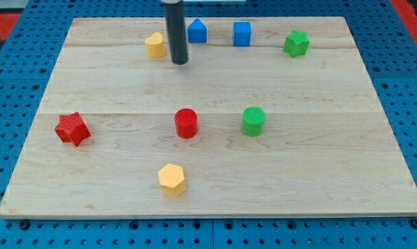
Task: Move the yellow heart towards the left top corner
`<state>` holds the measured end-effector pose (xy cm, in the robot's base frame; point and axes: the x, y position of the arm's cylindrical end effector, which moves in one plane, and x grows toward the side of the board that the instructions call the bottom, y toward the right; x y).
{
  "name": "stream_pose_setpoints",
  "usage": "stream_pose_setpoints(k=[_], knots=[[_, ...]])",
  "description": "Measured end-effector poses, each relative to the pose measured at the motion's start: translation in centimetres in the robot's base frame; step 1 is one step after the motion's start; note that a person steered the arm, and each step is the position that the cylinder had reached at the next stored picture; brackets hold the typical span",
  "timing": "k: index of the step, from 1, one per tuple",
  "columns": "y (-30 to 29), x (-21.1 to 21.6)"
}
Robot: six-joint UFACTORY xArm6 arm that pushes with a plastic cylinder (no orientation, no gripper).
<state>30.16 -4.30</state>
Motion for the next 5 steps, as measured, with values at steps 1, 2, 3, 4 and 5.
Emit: stream_pose_setpoints(k=[1,2,3,4,5], knots=[[-3.5,-1.5],[-4.5,-3.2],[-6.2,-5.8],[-11.4,-7.8],[-14.2,-8.0]])
